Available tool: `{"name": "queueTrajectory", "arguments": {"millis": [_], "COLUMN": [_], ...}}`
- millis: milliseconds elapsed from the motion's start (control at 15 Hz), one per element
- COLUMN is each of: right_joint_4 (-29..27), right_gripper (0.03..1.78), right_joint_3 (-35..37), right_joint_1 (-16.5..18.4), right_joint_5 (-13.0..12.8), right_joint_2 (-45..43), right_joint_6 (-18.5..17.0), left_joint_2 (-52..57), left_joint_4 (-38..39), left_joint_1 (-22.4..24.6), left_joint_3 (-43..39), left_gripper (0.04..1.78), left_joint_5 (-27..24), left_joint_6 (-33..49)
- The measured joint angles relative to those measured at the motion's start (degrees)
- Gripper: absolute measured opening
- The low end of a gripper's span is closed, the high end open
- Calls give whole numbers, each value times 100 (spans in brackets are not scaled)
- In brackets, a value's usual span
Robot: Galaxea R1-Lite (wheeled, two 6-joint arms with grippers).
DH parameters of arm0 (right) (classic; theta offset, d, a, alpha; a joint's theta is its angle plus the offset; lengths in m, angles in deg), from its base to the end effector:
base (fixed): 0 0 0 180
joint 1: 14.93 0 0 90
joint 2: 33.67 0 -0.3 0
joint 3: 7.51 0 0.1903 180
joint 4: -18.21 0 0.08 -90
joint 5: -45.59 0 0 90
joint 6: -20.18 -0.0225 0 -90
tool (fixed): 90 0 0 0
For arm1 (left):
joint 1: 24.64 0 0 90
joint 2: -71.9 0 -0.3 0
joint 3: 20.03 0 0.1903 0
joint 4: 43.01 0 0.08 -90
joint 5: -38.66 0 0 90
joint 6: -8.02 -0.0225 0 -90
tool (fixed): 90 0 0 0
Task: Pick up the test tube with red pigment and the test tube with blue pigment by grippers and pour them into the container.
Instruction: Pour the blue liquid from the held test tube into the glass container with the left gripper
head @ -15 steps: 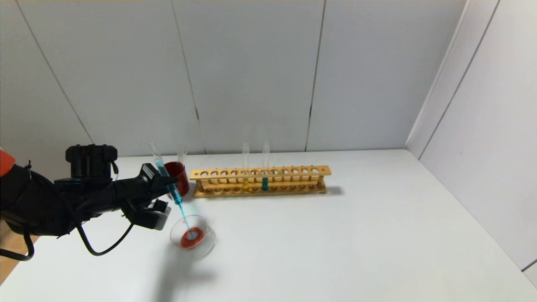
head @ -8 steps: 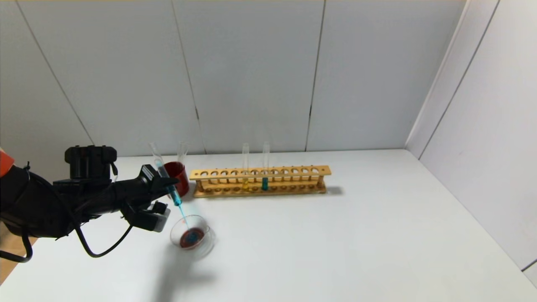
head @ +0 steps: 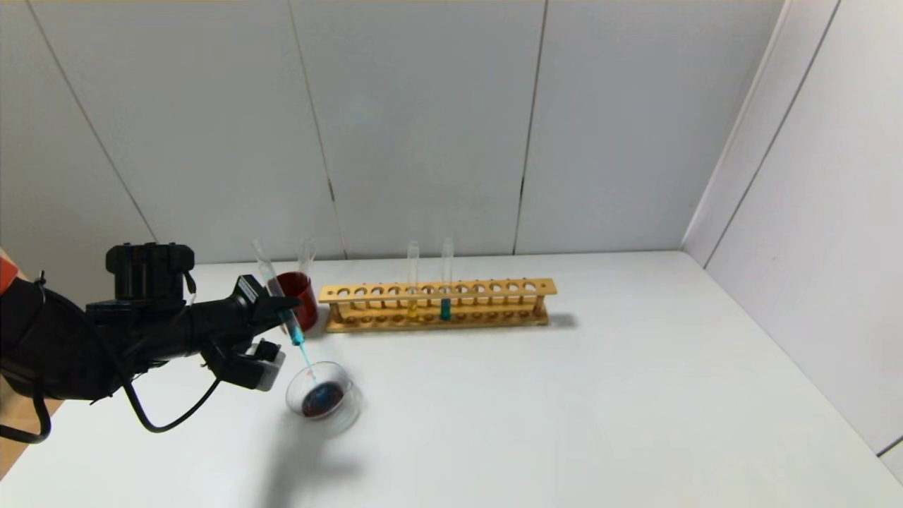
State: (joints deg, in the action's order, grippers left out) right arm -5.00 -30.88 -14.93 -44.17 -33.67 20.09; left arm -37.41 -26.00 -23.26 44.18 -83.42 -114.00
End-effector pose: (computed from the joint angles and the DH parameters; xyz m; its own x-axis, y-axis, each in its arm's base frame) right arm -0.0228 0.0001 0.0758 1.0000 0.0042 0.0028 -0.0042 1.0000 0.0016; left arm 0.3211 -0.0042 0.1017 0.7601 -0.5129 -0.3990 0.1616 -0.4455 0.8806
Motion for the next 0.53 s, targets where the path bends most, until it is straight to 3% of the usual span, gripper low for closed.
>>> {"name": "queueTrajectory", "arguments": {"millis": [533], "right_joint_4": [0], "right_gripper": [175], "right_joint_3": [0], "right_joint_1": [0], "right_joint_5": [0], "right_joint_2": [0], "right_joint_6": [0], "left_joint_2": [140], "left_joint_4": [28], "left_joint_1": [-1], "left_joint_3": [-251], "left_gripper": [31], "left_joint_5": [28], "left_joint_6": [-401]}}
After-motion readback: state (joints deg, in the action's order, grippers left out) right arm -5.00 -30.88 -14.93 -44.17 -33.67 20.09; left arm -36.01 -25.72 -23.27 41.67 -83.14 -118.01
